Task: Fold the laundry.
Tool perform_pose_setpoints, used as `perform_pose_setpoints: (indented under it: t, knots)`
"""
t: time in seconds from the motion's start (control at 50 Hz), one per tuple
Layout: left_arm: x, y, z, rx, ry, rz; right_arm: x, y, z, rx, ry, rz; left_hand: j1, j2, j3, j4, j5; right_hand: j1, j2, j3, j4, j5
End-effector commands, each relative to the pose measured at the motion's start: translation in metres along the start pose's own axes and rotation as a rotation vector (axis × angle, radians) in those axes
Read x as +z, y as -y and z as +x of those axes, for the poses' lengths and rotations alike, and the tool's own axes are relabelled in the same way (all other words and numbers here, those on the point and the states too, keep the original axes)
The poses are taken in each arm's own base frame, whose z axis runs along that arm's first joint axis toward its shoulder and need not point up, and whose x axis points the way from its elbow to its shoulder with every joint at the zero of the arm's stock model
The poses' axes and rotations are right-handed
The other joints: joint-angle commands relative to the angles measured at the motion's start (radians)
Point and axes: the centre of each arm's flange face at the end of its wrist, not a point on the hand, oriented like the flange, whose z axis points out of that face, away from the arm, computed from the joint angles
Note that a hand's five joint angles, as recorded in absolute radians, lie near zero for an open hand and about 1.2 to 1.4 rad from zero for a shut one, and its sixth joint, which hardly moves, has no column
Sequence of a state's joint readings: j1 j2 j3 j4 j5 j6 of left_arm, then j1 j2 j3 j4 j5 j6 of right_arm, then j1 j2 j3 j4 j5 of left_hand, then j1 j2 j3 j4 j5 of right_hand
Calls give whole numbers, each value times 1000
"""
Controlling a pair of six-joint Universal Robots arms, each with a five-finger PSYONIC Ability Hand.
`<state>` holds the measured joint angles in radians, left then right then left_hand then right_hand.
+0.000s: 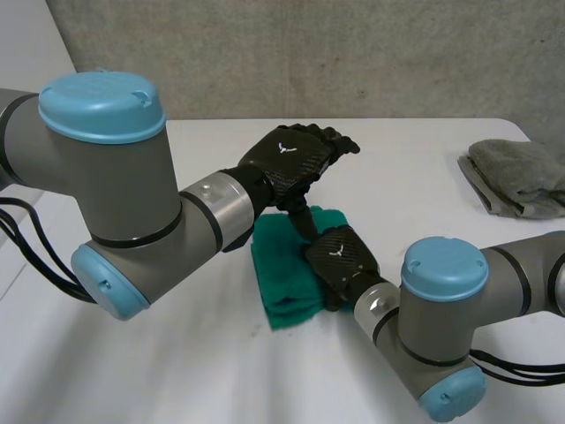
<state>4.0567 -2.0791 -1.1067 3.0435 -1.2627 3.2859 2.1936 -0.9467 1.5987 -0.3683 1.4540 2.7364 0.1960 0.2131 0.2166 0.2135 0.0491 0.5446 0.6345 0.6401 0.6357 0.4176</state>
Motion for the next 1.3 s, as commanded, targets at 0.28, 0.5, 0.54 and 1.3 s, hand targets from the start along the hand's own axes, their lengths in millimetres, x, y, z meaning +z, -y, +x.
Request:
perform_pose_setpoints:
  t: [0.28,0.5,0.54,1.3]
  knots:
    - [-2,-9,0,-8,-1,-28,4,0,35,-63,-34,-53,15,-3,-6,-3,-13,852,762,756,761,804]
    - [-3,-14,-14,-18,33,-46,-1,-18,133,-135,-179,-144,18,0,-3,0,-10,852,762,756,761,804]
    - [-4,-16,-15,-21,36,-52,3,-19,159,-176,-223,-143,18,0,-3,0,-10,852,762,756,761,804]
    - [-6,-28,-24,-36,85,-91,53,-6,417,-252,-734,251,23,6,3,6,-4,852,762,756,761,804]
